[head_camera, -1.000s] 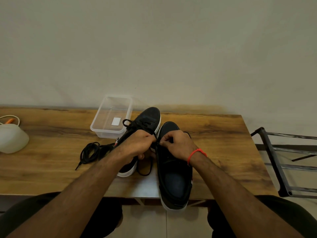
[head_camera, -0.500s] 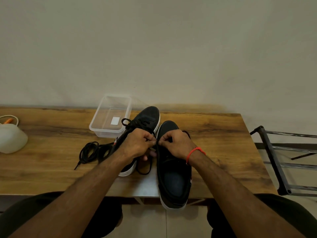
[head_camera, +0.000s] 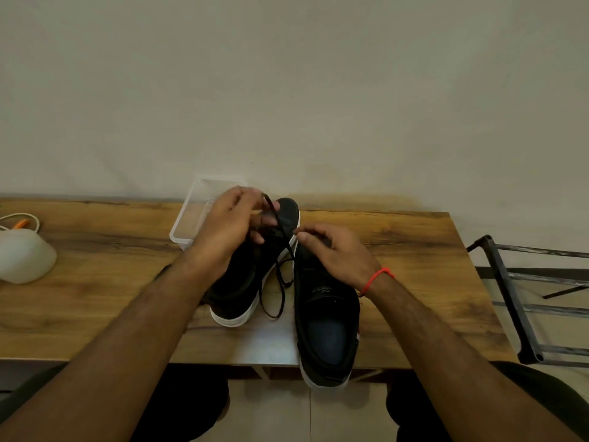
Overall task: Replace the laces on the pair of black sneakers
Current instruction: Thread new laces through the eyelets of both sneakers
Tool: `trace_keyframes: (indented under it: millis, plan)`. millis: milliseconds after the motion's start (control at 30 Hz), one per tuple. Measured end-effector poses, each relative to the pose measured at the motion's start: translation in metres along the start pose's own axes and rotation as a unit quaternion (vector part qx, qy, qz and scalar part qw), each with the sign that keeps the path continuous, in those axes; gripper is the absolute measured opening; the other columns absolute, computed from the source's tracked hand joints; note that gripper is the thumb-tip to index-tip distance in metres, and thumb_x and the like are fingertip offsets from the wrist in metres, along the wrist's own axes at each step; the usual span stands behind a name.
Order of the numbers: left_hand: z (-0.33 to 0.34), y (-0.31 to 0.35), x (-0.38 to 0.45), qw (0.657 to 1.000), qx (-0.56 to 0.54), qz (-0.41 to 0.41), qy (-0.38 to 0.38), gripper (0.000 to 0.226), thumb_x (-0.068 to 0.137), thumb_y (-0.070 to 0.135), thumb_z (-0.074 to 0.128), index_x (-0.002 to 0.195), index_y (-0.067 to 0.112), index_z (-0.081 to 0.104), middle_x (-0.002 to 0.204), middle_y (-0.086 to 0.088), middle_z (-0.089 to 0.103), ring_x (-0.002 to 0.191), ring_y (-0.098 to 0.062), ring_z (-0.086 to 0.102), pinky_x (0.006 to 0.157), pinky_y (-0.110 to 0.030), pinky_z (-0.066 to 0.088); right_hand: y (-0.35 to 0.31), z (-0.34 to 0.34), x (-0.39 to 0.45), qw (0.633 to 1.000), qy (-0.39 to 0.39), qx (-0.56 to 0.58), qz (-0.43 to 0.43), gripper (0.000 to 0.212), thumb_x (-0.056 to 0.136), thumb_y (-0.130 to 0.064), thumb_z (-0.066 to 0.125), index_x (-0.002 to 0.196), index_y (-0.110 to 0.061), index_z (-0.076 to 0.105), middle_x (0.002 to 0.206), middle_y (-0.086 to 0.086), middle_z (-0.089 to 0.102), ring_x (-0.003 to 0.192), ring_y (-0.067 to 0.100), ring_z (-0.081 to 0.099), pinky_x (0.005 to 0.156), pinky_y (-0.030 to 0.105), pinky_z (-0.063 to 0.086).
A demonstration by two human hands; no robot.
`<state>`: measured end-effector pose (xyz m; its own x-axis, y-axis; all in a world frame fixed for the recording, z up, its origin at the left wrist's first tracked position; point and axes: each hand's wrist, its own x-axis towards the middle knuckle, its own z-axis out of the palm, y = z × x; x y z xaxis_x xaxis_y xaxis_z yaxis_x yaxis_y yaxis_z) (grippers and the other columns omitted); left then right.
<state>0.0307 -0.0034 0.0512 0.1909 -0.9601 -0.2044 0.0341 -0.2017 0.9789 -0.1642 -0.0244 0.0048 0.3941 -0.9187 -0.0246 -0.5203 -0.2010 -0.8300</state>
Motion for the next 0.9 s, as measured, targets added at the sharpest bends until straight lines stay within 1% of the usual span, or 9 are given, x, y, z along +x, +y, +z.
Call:
trace_keyframes:
  millis: [100, 167, 267, 367, 433, 533, 633, 733, 900]
  plan:
    - [0.000, 0.014, 0.001, 0.973, -0.226, 0.024, 0.026, 0.017, 0.107, 0.024, 0.045, 0.107, 0.011, 0.056, 0.092, -0.004, 0.075, 0.074, -0.016, 0.068, 0.046, -0.025, 0.040, 0.002, 0.010, -0.001, 0.996, -0.047, -0.065, -0.036, 0.028, 0.097, -0.040, 0.062, 0.120, -0.026, 0.068, 0.111, -0.012, 0.070, 0.105, 0.005, 0.062, 0.093, 0.031, 0.051]
    - [-0.002, 0.015, 0.001, 0.967, -0.248, 0.029, 0.047, 0.014, 0.106, 0.025, 0.048, 0.105, 0.014, 0.057, 0.087, 0.000, 0.073, 0.070, -0.013, 0.066, 0.045, -0.023, 0.037, 0.006, 0.015, -0.002, 0.993, -0.051, -0.093, -0.047, 0.023, 0.096, -0.038, 0.064, 0.113, -0.026, 0.071, 0.103, -0.016, 0.068, 0.100, 0.006, 0.063, 0.090, 0.036, 0.051]
    - [-0.001, 0.005, 0.002, 0.998, -0.025, -0.001, 0.052, 0.008, 0.103, 0.025, 0.055, 0.105, 0.021, 0.060, 0.084, 0.006, 0.072, 0.057, -0.009, 0.060, 0.040, -0.019, 0.031, 0.004, 0.017, -0.001, 0.996, 0.004, -0.055, -0.063, 0.017, 0.094, -0.031, 0.067, 0.105, -0.020, 0.075, 0.096, -0.012, 0.068, 0.094, 0.011, 0.063, 0.086, 0.036, 0.052]
    - [0.003, -0.013, 0.000, 0.974, 0.223, 0.008, -0.039, 0.015, 0.099, 0.024, 0.060, 0.112, 0.030, 0.065, 0.090, 0.006, 0.072, 0.053, -0.006, 0.057, 0.041, -0.014, 0.038, -0.014, 0.010, 0.000, 0.964, 0.094, 0.247, -0.007, 0.012, 0.091, -0.017, 0.070, 0.095, -0.006, 0.074, 0.086, 0.006, 0.071, 0.077, 0.015, 0.064, 0.072, 0.028, 0.053]
    - [0.012, -0.020, -0.005, 0.956, 0.261, 0.031, -0.130, 0.019, 0.098, 0.020, 0.063, 0.114, 0.028, 0.070, 0.087, 0.009, 0.071, 0.059, -0.006, 0.060, 0.053, -0.015, 0.045, -0.020, 0.002, 0.003, 0.909, 0.115, 0.401, 0.025, 0.022, 0.082, -0.021, 0.075, 0.094, -0.003, 0.073, 0.079, 0.007, 0.068, 0.072, 0.015, 0.062, 0.068, 0.029, 0.051]
    - [0.025, -0.029, -0.009, 0.942, 0.283, 0.069, -0.167, 0.013, 0.096, 0.027, 0.068, 0.106, 0.023, 0.075, 0.084, 0.004, 0.074, 0.062, -0.009, 0.063, 0.065, -0.025, 0.052, -0.023, -0.008, 0.002, 0.908, 0.102, 0.407, 0.018, 0.042, 0.075, -0.029, 0.077, 0.099, 0.006, 0.071, 0.076, 0.007, 0.069, 0.073, 0.018, 0.064, 0.069, 0.033, 0.052]
    - [0.026, -0.029, -0.007, 0.959, 0.233, 0.087, -0.136, 0.013, 0.095, 0.028, 0.069, 0.099, 0.018, 0.077, 0.083, -0.004, 0.075, 0.058, -0.009, 0.061, 0.065, -0.028, 0.052, -0.024, -0.011, -0.001, 0.917, 0.081, 0.390, 0.022, 0.035, 0.086, -0.018, 0.071, 0.105, 0.012, 0.068, 0.078, 0.009, 0.071, 0.069, 0.017, 0.067, 0.065, 0.028, 0.058]
    - [0.024, -0.023, -0.010, 0.977, 0.158, 0.090, -0.115, 0.013, 0.098, 0.019, 0.066, 0.099, 0.013, 0.077, 0.083, -0.005, 0.077, 0.056, -0.007, 0.059, 0.054, -0.015, 0.047, -0.020, -0.011, -0.001, 0.921, 0.087, 0.377, 0.044, 0.025, 0.095, -0.021, 0.065, 0.108, 0.000, 0.072, 0.089, 0.009, 0.074, 0.076, 0.021, 0.068, 0.069, 0.032, 0.057]
    - [0.012, 0.007, -0.012, 0.976, -0.103, 0.191, -0.037, 0.018, 0.100, 0.021, 0.058, 0.109, 0.015, 0.073, 0.091, -0.006, 0.076, 0.061, -0.010, 0.057, 0.042, -0.017, 0.035, -0.007, -0.008, 0.002, 0.992, -0.025, 0.122, 0.013, 0.025, 0.099, -0.015, 0.060, 0.120, -0.023, 0.068, 0.107, -0.008, 0.072, 0.097, 0.002, 0.066, 0.084, 0.019, 0.050]
